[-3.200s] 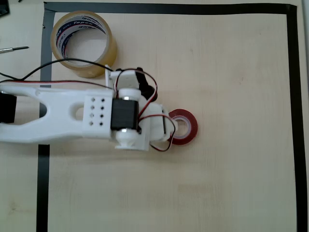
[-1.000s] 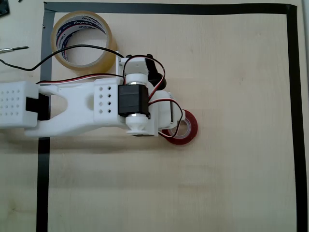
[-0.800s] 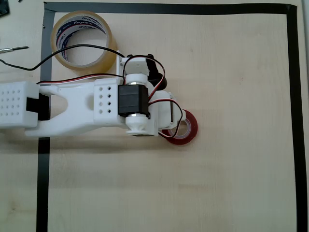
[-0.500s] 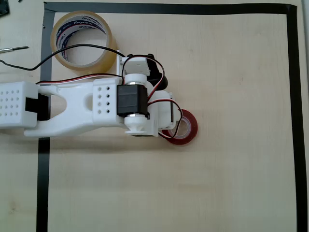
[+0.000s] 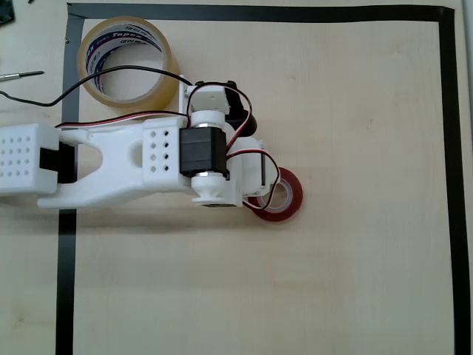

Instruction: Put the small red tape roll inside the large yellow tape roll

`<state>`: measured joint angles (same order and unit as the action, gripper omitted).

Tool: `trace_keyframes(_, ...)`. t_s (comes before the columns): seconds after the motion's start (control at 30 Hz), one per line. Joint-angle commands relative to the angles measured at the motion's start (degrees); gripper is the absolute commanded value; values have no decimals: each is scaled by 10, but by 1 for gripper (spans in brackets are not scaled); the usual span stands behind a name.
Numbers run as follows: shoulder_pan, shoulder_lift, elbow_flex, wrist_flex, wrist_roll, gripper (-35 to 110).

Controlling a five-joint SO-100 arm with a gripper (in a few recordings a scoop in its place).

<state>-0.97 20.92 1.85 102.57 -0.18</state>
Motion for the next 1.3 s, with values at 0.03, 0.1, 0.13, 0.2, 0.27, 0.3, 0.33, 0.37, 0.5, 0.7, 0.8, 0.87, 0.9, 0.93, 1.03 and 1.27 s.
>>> trace_keyframes(0.03, -2, 51, 11, 11, 10, 22)
trace_keyframes(0.1, -6, 49, 15, 11, 10, 22)
trace_keyframes(0.13, -9, 49, 16, 11, 10, 22)
trace_keyframes(0.2, -10, 56, 21, 11, 10, 22)
trace_keyframes(0.27, -8, 71, 34, 11, 10, 23)
trace_keyframes(0.3, -5, 78, 40, 11, 10, 23)
trace_keyframes(0.33, -4, 83, 43, 11, 10, 23)
trace_keyframes(0.37, -1, 89, 46, 11, 10, 24)
trace_keyframes(0.5, 5, 104, 55, 11, 4, 25)
trace_keyframes(0.7, 3, 102, 68, 11, 1, 26)
trace_keyframes(0.8, 5, 102, 71, 11, 1, 26)
trace_keyframes(0.87, 7, 102, 80, 11, 1, 26)
trace_keyframes(0.9, 10, 100, 85, 11, 1, 26)
trace_keyframes(0.93, 11, 98, 91, 11, 1, 26)
trace_keyframes(1.03, 18, 83, 91, 11, 1, 26)
trace_keyframes(1.27, 16, 33, 48, 11, -4, 26)
